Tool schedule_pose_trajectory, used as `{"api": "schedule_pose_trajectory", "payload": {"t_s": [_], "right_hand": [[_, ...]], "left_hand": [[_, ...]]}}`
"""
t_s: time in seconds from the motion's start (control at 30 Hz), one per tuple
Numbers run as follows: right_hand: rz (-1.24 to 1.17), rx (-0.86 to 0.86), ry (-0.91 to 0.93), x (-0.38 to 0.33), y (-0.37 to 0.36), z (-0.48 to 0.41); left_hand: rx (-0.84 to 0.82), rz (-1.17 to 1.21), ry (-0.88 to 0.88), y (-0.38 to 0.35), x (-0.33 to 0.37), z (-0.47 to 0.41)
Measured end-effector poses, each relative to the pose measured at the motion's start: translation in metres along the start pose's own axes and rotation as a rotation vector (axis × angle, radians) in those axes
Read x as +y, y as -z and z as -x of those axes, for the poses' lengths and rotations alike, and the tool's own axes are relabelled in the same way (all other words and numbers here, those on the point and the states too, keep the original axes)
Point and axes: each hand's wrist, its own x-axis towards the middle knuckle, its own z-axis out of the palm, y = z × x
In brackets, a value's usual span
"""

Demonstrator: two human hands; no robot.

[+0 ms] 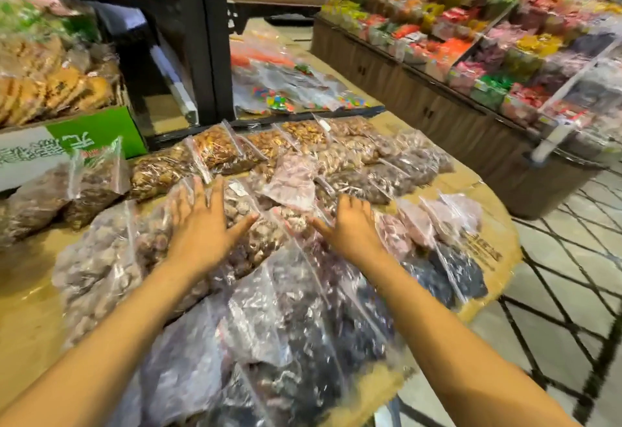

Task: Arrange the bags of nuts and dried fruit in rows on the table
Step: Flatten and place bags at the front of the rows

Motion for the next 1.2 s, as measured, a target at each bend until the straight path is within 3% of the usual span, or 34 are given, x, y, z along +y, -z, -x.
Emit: {"api": "schedule_pose_trajectory", "payload": {"t_s": [0.27, 0.53, 0.63, 0.73, 0.87, 1.0, 1.1, 1.2], "right_hand": [[-0.042, -0.293, 0.168, 0.039, -0.004, -0.162], [-0.323, -0.509, 0.261, 0.02, -0.047, -0.255], [-0.371, -0.487, 0.22, 0.019, -0.065, -0.264], [-0.318, -0.366, 0.195, 0.017, -0.027, -0.229], [-0.376, -0.226, 0.156, 0.029, 0.006, -0.19], [-0.678, -0.163, 0.151, 0.052, 0.043, -0.143], [-0.959, -0.238, 0.087, 0.075, 0.071, -0.085], [-1.021, -0.385, -0.012, 0.105, 0.066, -0.033]], "left_hand": [[0.009, -0.02, 0.332, -0.046, 0.069, -0.045], [0.143, -0.029, 0.542, -0.048, 0.09, -0.002], [0.197, -0.042, 0.557, -0.043, 0.093, 0.018], [0.272, 0.033, 0.588, -0.043, 0.104, 0.028], [0.338, 0.209, 0.601, -0.042, 0.127, 0.036], [0.382, 0.555, 0.582, -0.033, 0.158, 0.038], [0.254, 0.916, 0.535, -0.03, 0.189, 0.034], [0.195, 1.327, 0.567, -0.044, 0.22, 0.032]]}}
